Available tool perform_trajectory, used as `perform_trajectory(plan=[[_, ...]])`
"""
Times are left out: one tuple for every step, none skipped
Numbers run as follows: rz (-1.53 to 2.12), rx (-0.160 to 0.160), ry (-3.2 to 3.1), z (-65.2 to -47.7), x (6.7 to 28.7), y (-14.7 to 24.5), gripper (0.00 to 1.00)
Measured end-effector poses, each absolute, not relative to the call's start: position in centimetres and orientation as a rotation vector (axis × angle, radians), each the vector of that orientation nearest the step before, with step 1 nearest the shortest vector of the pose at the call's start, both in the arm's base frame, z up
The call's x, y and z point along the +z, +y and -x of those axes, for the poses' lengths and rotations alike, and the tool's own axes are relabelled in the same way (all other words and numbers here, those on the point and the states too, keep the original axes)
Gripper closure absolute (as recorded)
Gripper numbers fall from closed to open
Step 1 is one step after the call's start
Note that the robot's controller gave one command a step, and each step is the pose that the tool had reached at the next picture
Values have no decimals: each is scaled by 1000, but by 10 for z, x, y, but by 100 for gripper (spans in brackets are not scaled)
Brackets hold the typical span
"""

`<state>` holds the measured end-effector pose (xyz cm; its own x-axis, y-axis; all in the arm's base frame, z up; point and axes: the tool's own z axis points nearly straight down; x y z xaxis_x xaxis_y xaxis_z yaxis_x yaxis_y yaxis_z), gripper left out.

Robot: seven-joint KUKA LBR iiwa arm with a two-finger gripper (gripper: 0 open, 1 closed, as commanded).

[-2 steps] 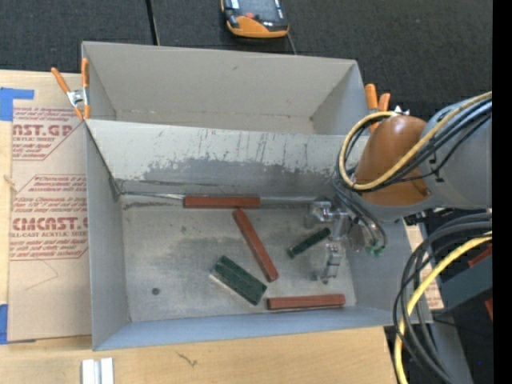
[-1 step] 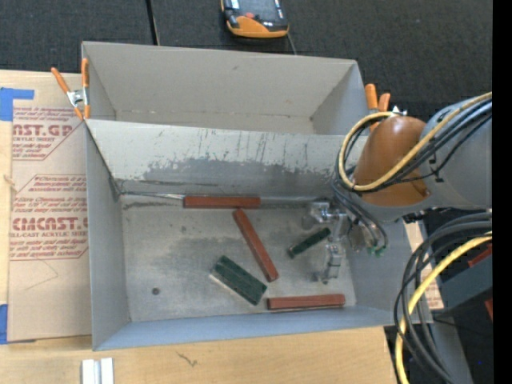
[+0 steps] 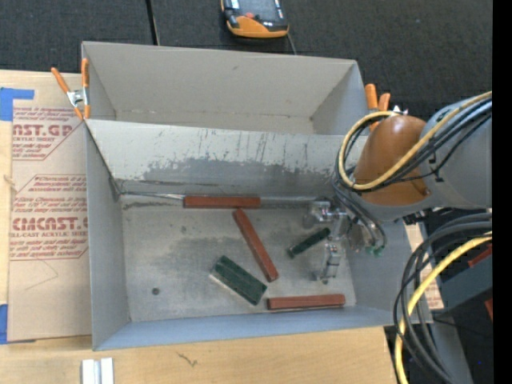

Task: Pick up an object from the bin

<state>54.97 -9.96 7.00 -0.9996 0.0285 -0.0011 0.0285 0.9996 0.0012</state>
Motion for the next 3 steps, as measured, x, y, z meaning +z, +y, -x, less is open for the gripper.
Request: perform_trajectory(plan=[[4,0,3141,-550,69,-99,0],[-44,1,3139,-550,70,-99,100],[-44,1,3139,-550,70,-99,100]])
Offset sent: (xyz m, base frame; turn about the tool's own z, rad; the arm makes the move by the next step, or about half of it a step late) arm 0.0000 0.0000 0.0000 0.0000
